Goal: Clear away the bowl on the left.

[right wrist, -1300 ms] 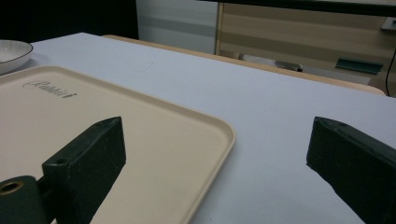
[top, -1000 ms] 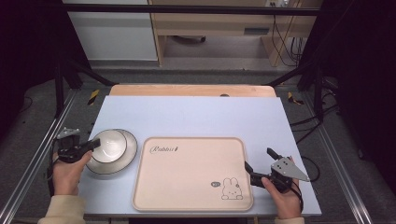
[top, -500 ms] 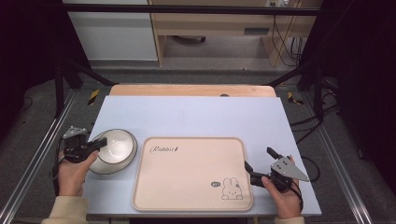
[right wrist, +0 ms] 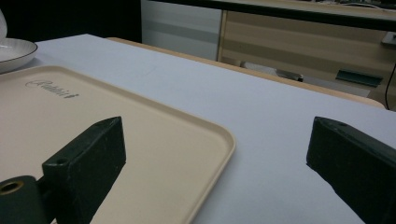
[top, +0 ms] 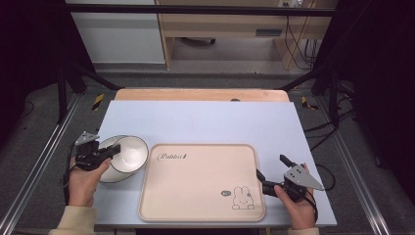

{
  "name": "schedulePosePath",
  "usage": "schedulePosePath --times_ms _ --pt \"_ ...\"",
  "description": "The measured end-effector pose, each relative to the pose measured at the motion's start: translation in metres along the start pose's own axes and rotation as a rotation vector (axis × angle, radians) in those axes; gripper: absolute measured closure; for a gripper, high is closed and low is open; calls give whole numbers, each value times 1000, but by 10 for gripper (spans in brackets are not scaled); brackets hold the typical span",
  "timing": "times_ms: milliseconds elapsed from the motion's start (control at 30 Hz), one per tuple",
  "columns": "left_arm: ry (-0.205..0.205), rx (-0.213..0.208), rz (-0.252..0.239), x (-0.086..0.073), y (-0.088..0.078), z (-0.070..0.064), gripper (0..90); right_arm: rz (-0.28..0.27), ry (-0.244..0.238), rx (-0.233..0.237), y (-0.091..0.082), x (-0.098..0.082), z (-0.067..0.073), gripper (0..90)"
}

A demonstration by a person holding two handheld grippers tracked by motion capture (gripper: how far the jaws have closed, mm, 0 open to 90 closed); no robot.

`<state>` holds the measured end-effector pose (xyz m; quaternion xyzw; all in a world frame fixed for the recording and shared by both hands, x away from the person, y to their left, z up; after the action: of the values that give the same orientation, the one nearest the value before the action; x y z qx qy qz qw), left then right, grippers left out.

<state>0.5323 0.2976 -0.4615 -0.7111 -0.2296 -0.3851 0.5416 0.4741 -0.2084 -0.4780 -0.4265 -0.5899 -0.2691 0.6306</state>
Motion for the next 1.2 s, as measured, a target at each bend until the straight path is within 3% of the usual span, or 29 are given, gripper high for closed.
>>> schedulePosePath --times_ms 1200 --pt "37 -68 -5 5 1 -31 816 -2 2 3 0 0 0 48"
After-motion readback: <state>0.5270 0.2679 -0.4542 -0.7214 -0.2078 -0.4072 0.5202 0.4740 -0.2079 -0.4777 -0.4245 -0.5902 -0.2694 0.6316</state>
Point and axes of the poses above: each handheld gripper's, and its own axes: y roughly forward along the jaws, x roughly out of its top, z roughly to its left, the point moved 8 cm from there along y, roughly forward along the jaws, and after that the axes turned 3 degrees about x, right-handed, at the moved point
